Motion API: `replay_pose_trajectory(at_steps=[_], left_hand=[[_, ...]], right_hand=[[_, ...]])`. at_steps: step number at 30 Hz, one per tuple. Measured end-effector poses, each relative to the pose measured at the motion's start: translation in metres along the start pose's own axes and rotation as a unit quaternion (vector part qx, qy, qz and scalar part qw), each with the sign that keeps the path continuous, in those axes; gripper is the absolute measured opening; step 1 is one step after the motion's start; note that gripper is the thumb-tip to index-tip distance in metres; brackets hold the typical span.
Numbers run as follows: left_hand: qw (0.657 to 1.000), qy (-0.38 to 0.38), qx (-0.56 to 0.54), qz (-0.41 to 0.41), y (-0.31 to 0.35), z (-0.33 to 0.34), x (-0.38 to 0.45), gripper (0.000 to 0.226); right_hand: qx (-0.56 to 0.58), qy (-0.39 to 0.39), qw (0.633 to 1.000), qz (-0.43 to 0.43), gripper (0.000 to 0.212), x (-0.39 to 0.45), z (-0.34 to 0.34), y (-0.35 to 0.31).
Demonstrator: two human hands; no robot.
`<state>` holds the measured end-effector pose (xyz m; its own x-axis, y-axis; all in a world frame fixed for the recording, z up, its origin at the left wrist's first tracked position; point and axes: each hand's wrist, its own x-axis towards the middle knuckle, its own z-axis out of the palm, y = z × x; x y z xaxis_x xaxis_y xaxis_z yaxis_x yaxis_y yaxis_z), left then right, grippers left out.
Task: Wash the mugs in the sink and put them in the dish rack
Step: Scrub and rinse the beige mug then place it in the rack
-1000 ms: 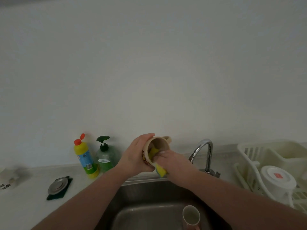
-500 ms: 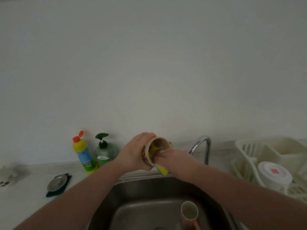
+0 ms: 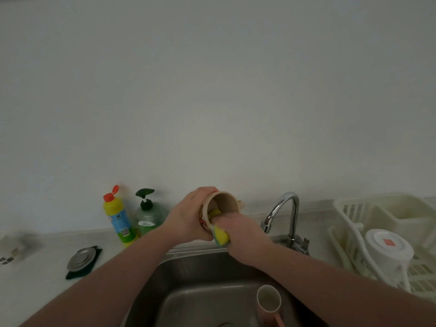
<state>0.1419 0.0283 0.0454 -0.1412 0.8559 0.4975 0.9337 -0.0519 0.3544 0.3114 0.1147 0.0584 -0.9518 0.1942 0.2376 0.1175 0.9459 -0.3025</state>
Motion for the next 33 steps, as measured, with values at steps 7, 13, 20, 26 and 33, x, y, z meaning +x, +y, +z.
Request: replay_pose_trajectory(at_steps=[7, 13, 20, 26, 33], left_hand=[[0.996, -0.078, 0.035, 0.031, -0.001, 0.002, -0.001, 0.085], [0.997, -0.059, -0.001, 0.043, 0.002, 0.001, -0.008, 0.088], [0.998, 0.051, 0.011, 0.038, 0.007, 0.02, -0.01, 0.087], [0.995, 0.1, 0.014, 0.024, 0.008, 0.027, -0.003, 0.085], [0.999, 0.033, 0.024, 0.033, 0.005, 0.011, 0.005, 0.092]], right_hand=[[-0.267, -0.067, 0.95, -0.149, 0.05, -0.003, -0.007, 0.023], [-0.204, -0.041, 0.968, -0.142, 0.049, -0.005, -0.002, 0.026], [-0.159, 0.008, 0.981, -0.11, 0.052, -0.008, 0.004, 0.028], [-0.093, 0.083, 0.989, -0.073, 0.055, -0.004, 0.012, 0.024], [-0.101, 0.096, 0.985, -0.098, 0.062, -0.002, 0.012, 0.024]])
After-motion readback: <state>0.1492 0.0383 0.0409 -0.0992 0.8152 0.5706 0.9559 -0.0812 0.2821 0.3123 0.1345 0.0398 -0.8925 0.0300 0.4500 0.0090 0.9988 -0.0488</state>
